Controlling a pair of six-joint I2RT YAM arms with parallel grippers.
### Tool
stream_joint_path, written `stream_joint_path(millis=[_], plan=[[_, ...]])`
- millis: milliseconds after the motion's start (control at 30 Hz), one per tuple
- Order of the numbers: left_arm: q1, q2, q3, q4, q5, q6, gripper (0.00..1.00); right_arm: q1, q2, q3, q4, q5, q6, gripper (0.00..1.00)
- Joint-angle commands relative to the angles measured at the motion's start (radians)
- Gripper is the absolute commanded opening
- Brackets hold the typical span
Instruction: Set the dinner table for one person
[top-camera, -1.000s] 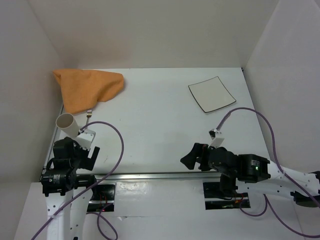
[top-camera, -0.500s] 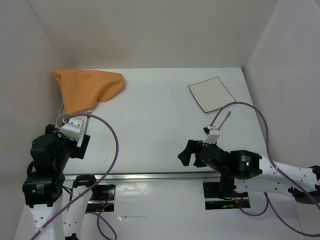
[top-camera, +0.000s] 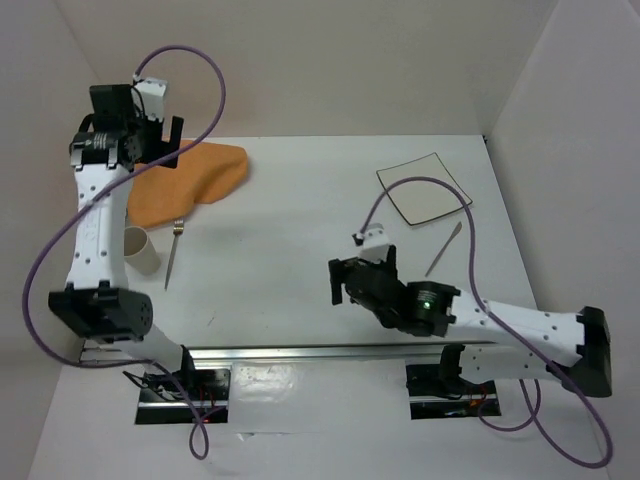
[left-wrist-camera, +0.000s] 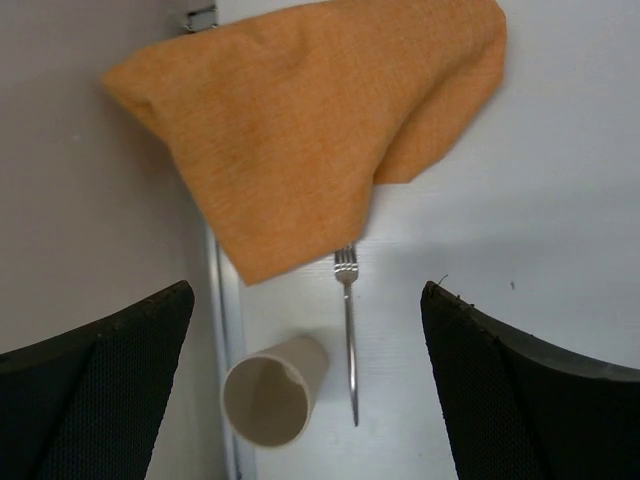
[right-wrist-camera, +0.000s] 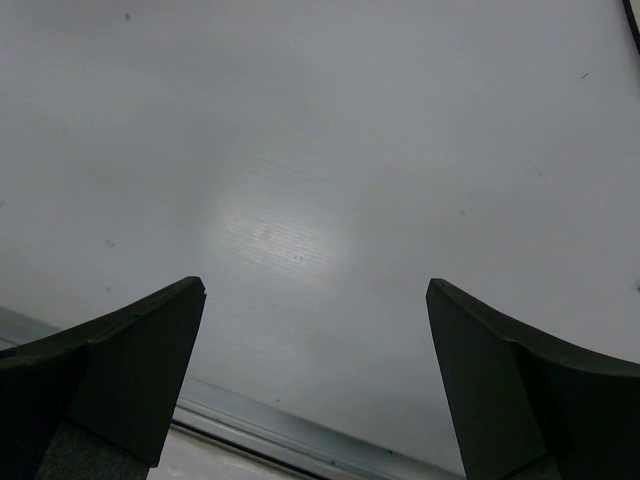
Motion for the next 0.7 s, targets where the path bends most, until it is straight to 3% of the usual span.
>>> stream_joint_path(millis=[0,133,200,233,400,667], plan=[[-0.031,0.132,0.088,0.032,0.063,-0.104,1.00,-0.098,0.254,0.182,0.123,-0.133,-0.195,1.00],[-0.096,0.420,0.253,-0.061,-0.006,-0.127,1.00,-0.251,0.581,0.474,-0.034,-0.252,-0.215,1.00],[-0.119,0.528,0.334,-0.077,-0.081,-0.127,1.00,-0.349,0.649,0.555,-0.024,-0.353,-0.215,1.00],[-0.139,0.609,0.344,-0.077,-0.118,-0.127,1.00,-0.377,0.666,0.556,0.036,-0.389,-0.230,1.00],[-0.159,0.729,0.344,0.023,-0.312,-0.116,1.00,-0.417,0.657,0.497,0.249,-0.500,-0.339,1.00],[-0.150,0.822,0.335,0.150,-0.432,-0.066,1.00,-0.437,0.709,0.499,0.239,-0.523,-0.346,1.00]])
